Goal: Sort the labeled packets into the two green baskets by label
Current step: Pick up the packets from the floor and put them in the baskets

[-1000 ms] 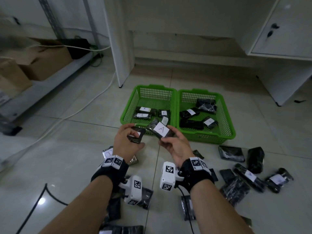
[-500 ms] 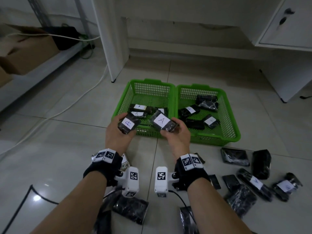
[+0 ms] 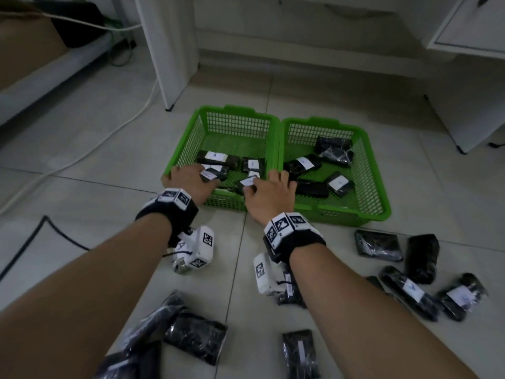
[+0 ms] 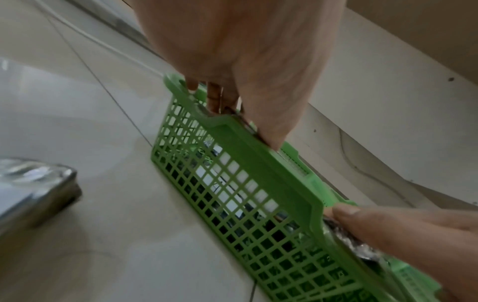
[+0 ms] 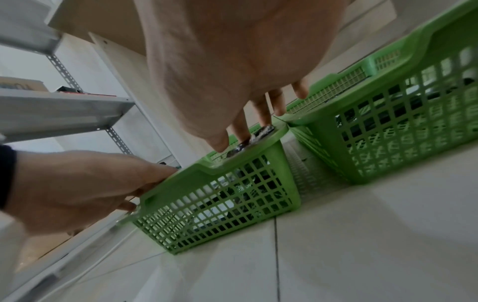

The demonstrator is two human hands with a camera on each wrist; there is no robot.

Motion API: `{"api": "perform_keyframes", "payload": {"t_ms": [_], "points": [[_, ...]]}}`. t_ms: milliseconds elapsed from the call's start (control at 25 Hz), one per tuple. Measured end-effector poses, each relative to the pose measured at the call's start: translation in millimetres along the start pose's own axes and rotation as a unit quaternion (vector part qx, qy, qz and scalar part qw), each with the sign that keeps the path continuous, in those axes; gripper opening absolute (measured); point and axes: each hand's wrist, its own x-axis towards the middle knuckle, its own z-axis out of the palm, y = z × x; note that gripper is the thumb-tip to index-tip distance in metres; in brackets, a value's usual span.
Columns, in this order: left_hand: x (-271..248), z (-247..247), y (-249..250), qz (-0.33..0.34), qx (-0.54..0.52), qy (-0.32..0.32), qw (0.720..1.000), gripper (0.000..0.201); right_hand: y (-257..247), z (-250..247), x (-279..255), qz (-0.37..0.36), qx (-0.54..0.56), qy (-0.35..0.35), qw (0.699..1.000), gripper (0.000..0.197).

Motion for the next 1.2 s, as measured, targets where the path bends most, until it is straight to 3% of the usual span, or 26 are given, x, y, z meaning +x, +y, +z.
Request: {"api": "perform_keyframes", "payload": {"t_ms": [120,200,280,360,480,600,720,840,960,1080,1200], "points": [[7,-6,4,-0.01,0.058,-0.082,0.995,0.047,2,2,-13,-0.044,-0.002,0.016,0.999,0.044],[4,-6,7,-0.001,0.053,-0.093,0.994,0.045,-1,2,-24,-0.068,0.023,0.054,0.996,0.04],[-8,-6,5,0.024,0.017,-0.034,0.999,0.05,-9,3,-40,-0.105,0.059,0.078,0.99,0.033],[-28,-13,-8,0.061,-0.053,0.079,0.994,0.04,-22,10,-60,-0.158,0.107,0.064,0.98,0.025],[-66,-23,-64,0.096,-0.129,0.183,0.97,0.023,-45,23,-91,-0.206,0.159,-0.061,0.964,0.023],[-115,-16,-140,0.025,-0.152,0.133,0.979,0.013,-68,45,-109,-0.157,0.134,-0.154,0.966,0.028],[-157,1,-190,-0.046,-0.129,0.07,0.988,0.016,-93,63,-114,-0.088,0.127,-0.172,0.973,0.054],[-166,15,-200,-0.041,-0.103,0.03,0.993,0.024,-114,78,-115,-0.075,0.1,-0.163,0.979,0.073],[-154,20,-190,-0.026,-0.096,0.02,0.995,0.034,-116,78,-112,-0.071,0.095,-0.153,0.981,0.063],[-131,25,-168,-0.017,-0.112,-0.003,0.994,0.053,-97,70,-103,-0.083,0.157,-0.105,0.978,0.055],[-124,34,-162,0.001,-0.079,-0.069,0.994,0.082,-75,56,-109,-0.117,0.231,0.026,0.966,0.05]]}}
